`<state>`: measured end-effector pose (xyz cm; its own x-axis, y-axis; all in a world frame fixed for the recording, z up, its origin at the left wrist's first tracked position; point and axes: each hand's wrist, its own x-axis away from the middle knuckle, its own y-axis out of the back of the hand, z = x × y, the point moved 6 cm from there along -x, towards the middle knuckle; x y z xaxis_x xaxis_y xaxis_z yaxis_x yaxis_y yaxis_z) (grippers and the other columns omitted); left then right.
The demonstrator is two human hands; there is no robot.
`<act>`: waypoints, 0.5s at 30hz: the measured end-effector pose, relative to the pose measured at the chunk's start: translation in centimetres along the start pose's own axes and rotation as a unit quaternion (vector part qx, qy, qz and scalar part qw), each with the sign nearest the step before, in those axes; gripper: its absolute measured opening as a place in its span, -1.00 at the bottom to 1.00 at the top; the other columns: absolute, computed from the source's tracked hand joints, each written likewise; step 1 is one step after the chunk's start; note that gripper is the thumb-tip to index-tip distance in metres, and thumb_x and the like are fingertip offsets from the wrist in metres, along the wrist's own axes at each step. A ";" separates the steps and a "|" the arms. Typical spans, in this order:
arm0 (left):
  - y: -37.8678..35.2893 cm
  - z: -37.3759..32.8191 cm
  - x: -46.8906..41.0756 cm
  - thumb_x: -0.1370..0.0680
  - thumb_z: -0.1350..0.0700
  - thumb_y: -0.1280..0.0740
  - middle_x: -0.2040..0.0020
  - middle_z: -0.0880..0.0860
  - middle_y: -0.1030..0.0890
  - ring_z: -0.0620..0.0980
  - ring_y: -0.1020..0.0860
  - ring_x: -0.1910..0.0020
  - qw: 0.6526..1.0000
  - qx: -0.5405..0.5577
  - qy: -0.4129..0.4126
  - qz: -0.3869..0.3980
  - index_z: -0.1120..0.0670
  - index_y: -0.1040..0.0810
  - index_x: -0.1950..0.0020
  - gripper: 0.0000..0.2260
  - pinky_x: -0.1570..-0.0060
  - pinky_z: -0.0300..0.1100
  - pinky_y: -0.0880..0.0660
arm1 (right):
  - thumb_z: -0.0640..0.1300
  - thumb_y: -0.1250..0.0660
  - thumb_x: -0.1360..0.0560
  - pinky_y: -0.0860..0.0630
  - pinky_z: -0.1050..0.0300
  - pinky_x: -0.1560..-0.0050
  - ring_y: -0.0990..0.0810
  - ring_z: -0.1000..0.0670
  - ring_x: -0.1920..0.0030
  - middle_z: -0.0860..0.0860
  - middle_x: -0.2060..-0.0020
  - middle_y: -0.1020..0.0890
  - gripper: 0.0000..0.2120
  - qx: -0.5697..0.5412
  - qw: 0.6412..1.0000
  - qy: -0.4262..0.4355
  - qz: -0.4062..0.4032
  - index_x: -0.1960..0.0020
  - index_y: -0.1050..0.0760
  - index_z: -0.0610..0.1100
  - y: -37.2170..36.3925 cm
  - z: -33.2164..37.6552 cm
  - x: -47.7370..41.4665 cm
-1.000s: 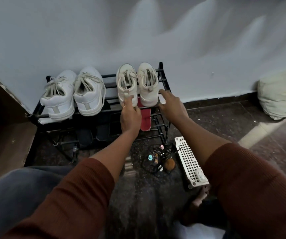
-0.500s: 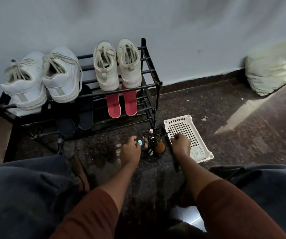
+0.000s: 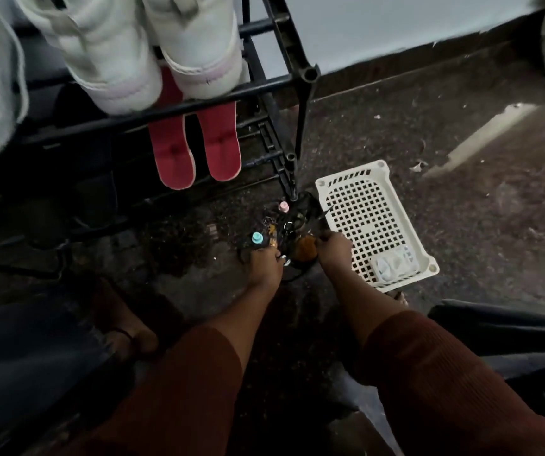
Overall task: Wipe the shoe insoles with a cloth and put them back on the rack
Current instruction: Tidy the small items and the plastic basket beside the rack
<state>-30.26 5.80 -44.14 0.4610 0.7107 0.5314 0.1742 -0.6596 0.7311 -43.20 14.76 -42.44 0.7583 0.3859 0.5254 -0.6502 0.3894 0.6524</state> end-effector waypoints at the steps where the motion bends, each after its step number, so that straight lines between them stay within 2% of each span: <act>1: -0.4 -0.4 -0.6 -0.55 0.08 -0.31 -0.07 0.17 -0.63 0.15 -0.54 -0.14 1.000 -0.025 -0.012 0.005 0.15 -0.62 -0.09 -0.78 -0.07 -0.12 -0.41 | -0.22 -0.24 -0.52 -0.36 0.19 0.15 -0.57 -0.18 -0.07 -0.22 -0.02 -0.64 -0.76 -0.002 1.000 0.002 -0.001 -0.12 -0.59 -0.22 -0.4 0.0 -0.4; 3: -1.2 -1.1 -1.5 -0.54 0.01 -0.31 -0.10 0.14 -0.61 0.14 -0.49 -0.21 0.997 -0.076 -0.024 0.004 0.10 -0.60 -0.12 -0.76 -0.16 -0.08 -0.38 | -0.24 -0.22 -0.52 -0.40 0.18 0.10 -0.57 -0.17 -0.06 -0.20 -0.02 -0.64 -0.76 -0.001 1.000 0.000 -0.006 -0.11 -0.59 -0.22 -1.2 -0.1 -1.0; 5: -1.7 -1.7 -2.2 -0.55 -0.02 -0.29 -0.16 0.09 -0.59 0.09 -0.42 -0.28 0.991 -0.133 -0.027 -0.005 0.03 -0.56 -0.19 -0.74 -0.27 -0.05 -0.26 | -0.27 -0.20 -0.52 -0.44 0.17 0.01 -0.58 -0.15 -0.06 -0.19 -0.03 -0.64 -0.75 -0.019 1.000 -0.011 -0.013 -0.12 -0.58 -0.21 -1.5 -0.4 -1.2; 7: -2.0 -2.0 -2.7 -0.56 0.00 -0.28 -0.15 0.07 -0.60 0.07 -0.40 -0.29 0.987 -0.161 -0.022 -0.006 0.01 -0.56 -0.20 -0.75 -0.29 -0.05 -0.21 | -0.30 -0.18 -0.51 -0.45 0.15 -0.02 -0.59 -0.14 -0.04 -0.18 -0.01 -0.65 -0.73 -0.029 0.999 -0.017 -0.017 -0.12 -0.58 -0.21 -1.8 -0.8 -1.1; 12: -1.9 -2.2 -2.5 -0.58 0.01 -0.24 -0.12 0.05 -0.62 0.04 -0.38 -0.28 0.991 -0.134 -0.002 -0.014 -0.03 -0.58 -0.17 -0.78 -0.26 0.00 -0.16 | -0.30 -0.15 -0.54 -0.35 0.28 0.13 -0.58 -0.06 0.04 -0.16 -0.02 -0.64 -0.73 -0.045 0.998 -0.021 -0.025 -0.14 -0.55 -0.22 -1.8 -1.4 -0.6; 15: -1.7 -1.9 -1.9 -0.57 0.00 -0.25 -0.17 0.05 -0.59 0.04 -0.34 -0.32 0.995 -0.096 0.013 -0.012 -0.06 -0.55 -0.22 -0.76 -0.28 0.05 -0.10 | -0.27 -0.16 -0.55 -0.37 0.24 0.14 -0.59 -0.11 0.02 -0.16 0.01 -0.64 -0.76 -0.045 0.998 -0.007 -0.044 -0.13 -0.55 -0.23 -1.2 -1.3 -0.6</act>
<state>-33.10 6.07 -45.56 0.4365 0.7328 0.5220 0.0136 -0.5855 0.8106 -42.88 15.11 -44.22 0.8126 0.3353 0.4767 -0.5825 0.4942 0.6453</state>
